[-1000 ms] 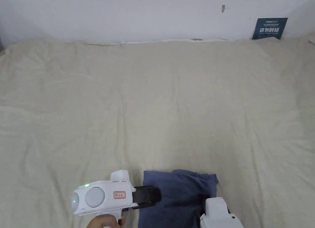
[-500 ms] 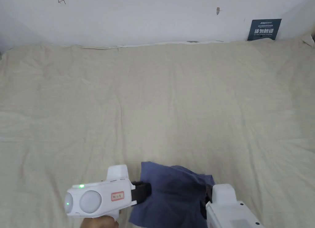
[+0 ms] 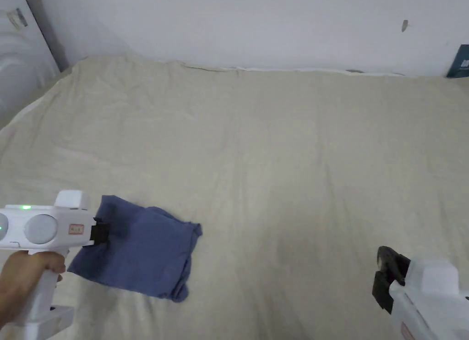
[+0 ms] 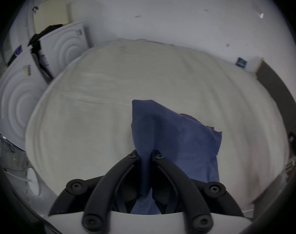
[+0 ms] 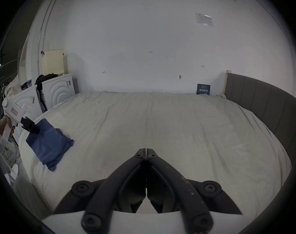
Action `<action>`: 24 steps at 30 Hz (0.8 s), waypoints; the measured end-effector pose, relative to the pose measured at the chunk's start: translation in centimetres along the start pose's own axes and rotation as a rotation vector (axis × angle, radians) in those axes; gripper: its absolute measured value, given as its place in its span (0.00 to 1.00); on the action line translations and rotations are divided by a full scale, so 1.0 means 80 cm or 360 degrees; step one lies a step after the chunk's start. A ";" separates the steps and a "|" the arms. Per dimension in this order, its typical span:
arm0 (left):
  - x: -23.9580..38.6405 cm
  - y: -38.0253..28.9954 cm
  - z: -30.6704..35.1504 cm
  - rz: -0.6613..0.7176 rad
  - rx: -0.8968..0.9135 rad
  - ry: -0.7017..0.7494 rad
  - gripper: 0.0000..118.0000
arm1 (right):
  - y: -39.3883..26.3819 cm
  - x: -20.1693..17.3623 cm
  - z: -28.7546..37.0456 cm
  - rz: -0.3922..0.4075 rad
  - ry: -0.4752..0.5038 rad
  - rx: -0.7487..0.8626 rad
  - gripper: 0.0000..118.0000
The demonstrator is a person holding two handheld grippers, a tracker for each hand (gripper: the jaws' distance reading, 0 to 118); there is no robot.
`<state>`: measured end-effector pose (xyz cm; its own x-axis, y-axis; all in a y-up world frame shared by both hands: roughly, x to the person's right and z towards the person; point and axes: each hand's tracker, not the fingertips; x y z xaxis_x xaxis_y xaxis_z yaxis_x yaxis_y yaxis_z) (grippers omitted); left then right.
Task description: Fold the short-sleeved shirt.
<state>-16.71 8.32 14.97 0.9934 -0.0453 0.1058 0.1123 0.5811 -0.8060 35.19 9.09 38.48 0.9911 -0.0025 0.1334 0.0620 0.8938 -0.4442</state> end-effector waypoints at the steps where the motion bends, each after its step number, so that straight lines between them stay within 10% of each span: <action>1: -0.022 0.005 -0.007 0.0005 -0.0006 0.0062 0.11 | 0.003 -0.005 -0.004 0.0000 0.0008 0.0004 0.02; 11: -0.144 0.014 -0.042 0.0150 -0.0144 0.0393 0.13 | 0.025 -0.041 -0.047 0.0000 0.0032 0.0008 0.02; 13: -0.139 0.008 -0.041 0.0202 -0.0098 0.0418 0.29 | 0.030 -0.045 -0.047 0.0001 0.0024 0.0001 0.02; 17: -0.142 0.014 -0.041 0.0308 0.0015 0.0352 1.00 | 0.038 -0.040 -0.041 -0.0011 0.0022 0.0006 0.02; 24: -0.041 0.045 0.085 0.0206 0.0536 0.0374 0.98 | 0.083 -0.015 0.008 -0.0002 -0.0063 0.0116 0.02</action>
<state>-19.72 16.08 15.71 0.9818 -0.1160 -0.1506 0.0110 0.8254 -0.5644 34.35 15.27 35.95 0.9855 0.0126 0.1693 0.0532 0.9240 -0.3786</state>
